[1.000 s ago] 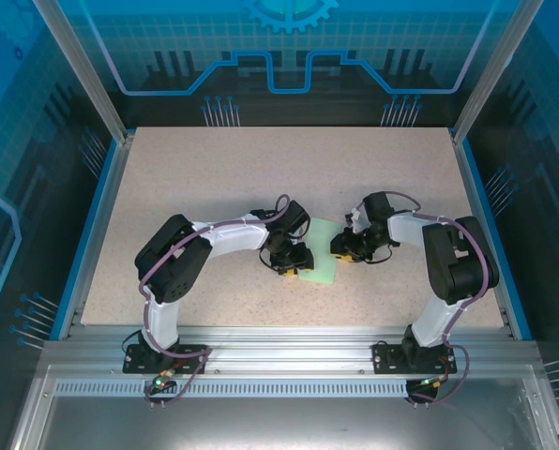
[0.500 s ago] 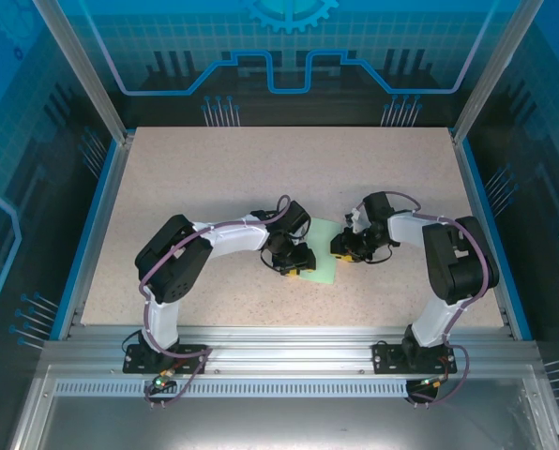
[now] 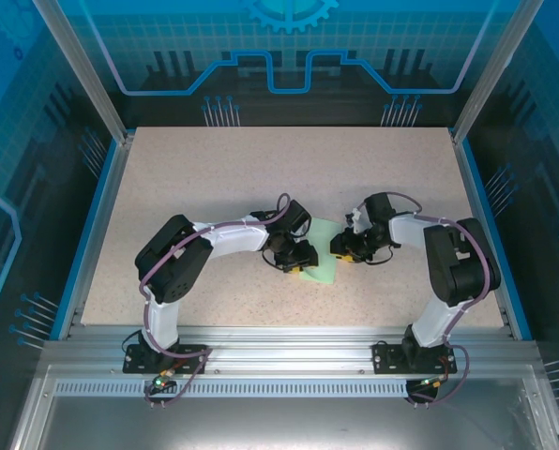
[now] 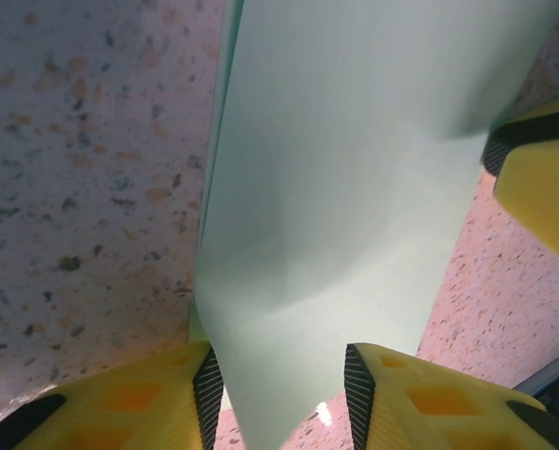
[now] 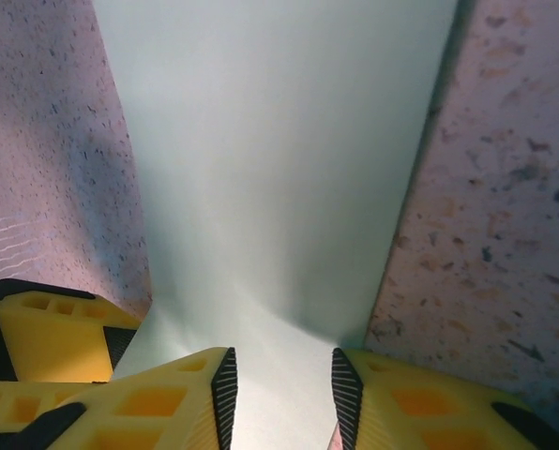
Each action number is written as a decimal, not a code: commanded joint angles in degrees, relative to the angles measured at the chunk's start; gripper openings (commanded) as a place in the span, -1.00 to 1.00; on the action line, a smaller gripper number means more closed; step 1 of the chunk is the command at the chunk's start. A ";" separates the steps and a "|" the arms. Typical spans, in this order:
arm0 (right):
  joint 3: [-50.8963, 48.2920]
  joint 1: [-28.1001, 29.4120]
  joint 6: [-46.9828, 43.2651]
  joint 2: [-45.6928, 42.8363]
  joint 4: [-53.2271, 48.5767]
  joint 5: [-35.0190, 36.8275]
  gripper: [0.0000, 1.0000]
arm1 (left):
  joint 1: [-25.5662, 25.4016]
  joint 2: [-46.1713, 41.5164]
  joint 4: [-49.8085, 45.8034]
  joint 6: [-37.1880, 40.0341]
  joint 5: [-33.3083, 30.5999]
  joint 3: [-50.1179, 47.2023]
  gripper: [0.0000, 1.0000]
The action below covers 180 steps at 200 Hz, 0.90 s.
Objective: Fold a paper plane with a square sheet of paper (pick it up from the middle)
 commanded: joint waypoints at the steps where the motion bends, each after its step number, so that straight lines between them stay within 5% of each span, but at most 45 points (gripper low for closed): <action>1: -1.49 -0.86 -0.34 -2.41 -1.84 1.43 -0.21 | 0.71 -1.30 1.58 -1.37 -0.65 0.14 -0.14; 77: -6.01 -1.25 0.30 -13.48 -3.10 7.92 0.14 | 3.29 1.18 3.74 -0.83 2.14 2.82 -0.14; 132: -11.87 1.46 0.33 -25.80 -1.81 9.85 0.10 | 4.17 3.73 7.81 -2.35 7.57 4.93 -0.14; 180: -13.81 4.51 0.93 -31.40 -1.72 11.59 0.11 | 4.22 2.36 5.00 -1.63 5.41 4.43 -0.15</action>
